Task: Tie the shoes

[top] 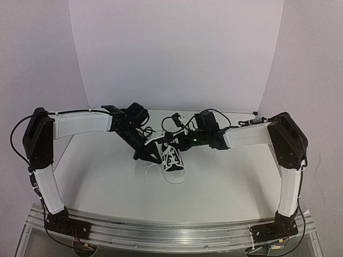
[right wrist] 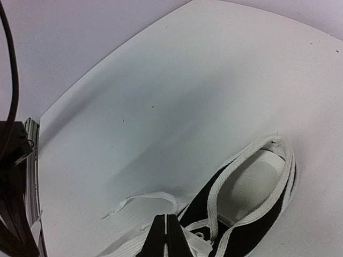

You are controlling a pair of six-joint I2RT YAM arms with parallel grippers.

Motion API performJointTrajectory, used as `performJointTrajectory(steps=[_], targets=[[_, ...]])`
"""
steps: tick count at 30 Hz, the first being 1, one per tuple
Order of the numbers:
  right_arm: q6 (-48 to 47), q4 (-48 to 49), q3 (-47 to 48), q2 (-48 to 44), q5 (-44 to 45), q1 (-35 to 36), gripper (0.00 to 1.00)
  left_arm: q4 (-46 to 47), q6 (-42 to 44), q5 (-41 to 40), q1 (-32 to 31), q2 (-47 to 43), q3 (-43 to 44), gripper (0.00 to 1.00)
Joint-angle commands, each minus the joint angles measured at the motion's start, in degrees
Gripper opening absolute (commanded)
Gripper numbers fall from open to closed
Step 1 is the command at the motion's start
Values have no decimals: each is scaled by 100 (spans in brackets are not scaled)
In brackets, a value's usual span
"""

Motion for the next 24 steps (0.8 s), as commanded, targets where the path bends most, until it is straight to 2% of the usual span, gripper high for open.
performJointTrajectory(steps=[1, 6, 13, 19, 21, 22, 24], targets=[[50, 22, 161, -25, 26, 50, 0, 2175, -1522, 504, -200, -105, -76, 0], [52, 22, 172, 18, 5, 51, 0, 3421, -1921, 866, -372, 190, -504, 0], [55, 31, 203, 89, -87, 51, 0, 6001, -2373, 366, -546, 554, -1233, 0], [46, 22, 196, 100, -105, 51, 0, 7013, -2545, -184, -665, 921, -1288, 0], [50, 22, 198, 100, -114, 51, 0, 7065, -2503, -258, -665, 1002, -1267, 0], [53, 22, 193, 100, -122, 52, 0, 6965, -2440, -212, -665, 1007, -1272, 2], [53, 22, 184, 98, -121, 51, 0, 6777, -2146, -8, -665, 923, -1406, 32]])
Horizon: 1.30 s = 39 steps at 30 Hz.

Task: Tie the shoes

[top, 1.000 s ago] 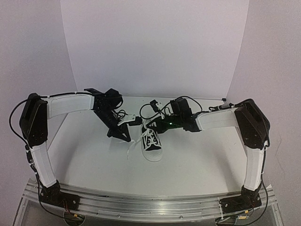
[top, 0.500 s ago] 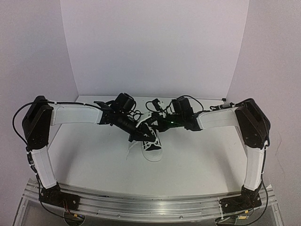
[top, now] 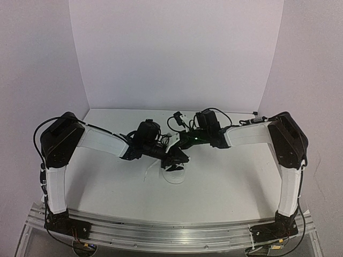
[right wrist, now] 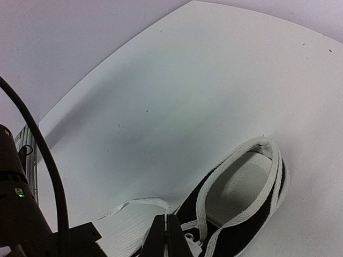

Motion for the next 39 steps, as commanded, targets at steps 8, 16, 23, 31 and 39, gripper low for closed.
performJointTrajectory(steps=[8, 16, 23, 31, 39], targets=[[-42, 15, 119, 78, -135, 146, 0, 15, 1296, -38, 24, -994, -716, 82], [-25, 20, 110, 39, -107, 147, 0, -512, 1504, 177, 142, -1573, -879, 93], [-25, 24, 157, 57, -108, 143, 0, -683, 559, 387, 1065, -2230, -1133, 33], [-34, 49, 166, 38, -105, 153, 0, 471, -1110, 579, 1604, -1302, -1257, 43], [-126, 101, 136, 3, -152, 173, 0, 1622, -1522, 1266, 1522, -166, -754, 45]])
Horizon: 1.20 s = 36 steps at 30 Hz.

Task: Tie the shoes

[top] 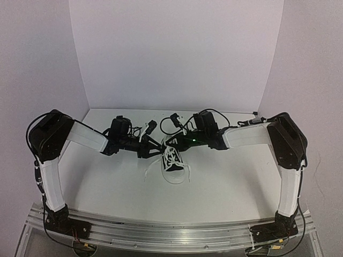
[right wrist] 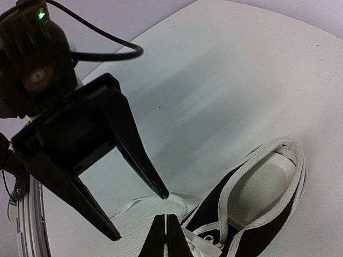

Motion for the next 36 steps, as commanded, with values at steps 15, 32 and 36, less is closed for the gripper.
performJointTrajectory(steps=[15, 32, 36], targets=[[-120, 154, 156, -14, -215, 42, 0, 1086, -176, 354, -209, 716, 678, 29], [-82, 181, 180, 9, -272, 45, 0, 1161, -136, 408, -230, 730, 672, 0], [-75, 180, 155, 8, -304, 46, 0, 1304, -159, 351, -226, 688, 584, 0]])
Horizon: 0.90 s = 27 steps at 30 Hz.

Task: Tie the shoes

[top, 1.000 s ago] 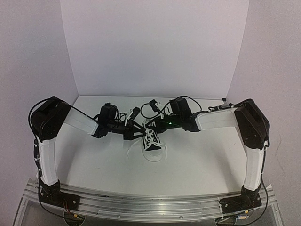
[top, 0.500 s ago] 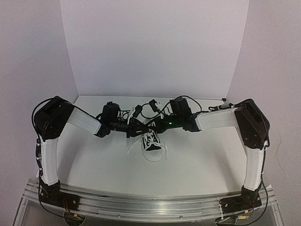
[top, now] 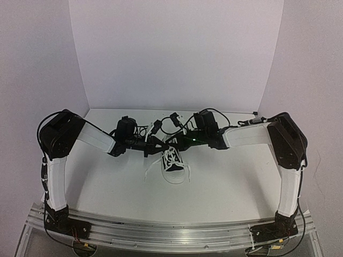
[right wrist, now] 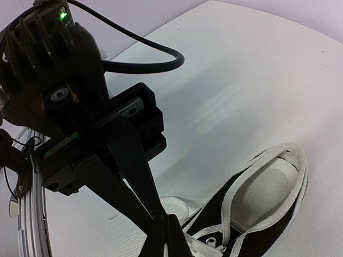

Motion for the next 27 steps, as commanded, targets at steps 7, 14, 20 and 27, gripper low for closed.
performJointTrajectory(steps=[7, 14, 20, 27], targets=[[125, 130, 145, -78, -71, 49, 46, 601, -234, -388, -61, -112, 2, 0], [127, 116, 88, -504, 261, 47, 71, 619, -659, -663, -42, -160, -164, 0], [-471, -105, -818, -1359, 1449, 270, 56, 821, -920, -752, -55, -200, -383, 0], [-624, -349, -1255, -1119, 1992, 825, 50, 922, -971, -840, -50, -139, -302, 0]])
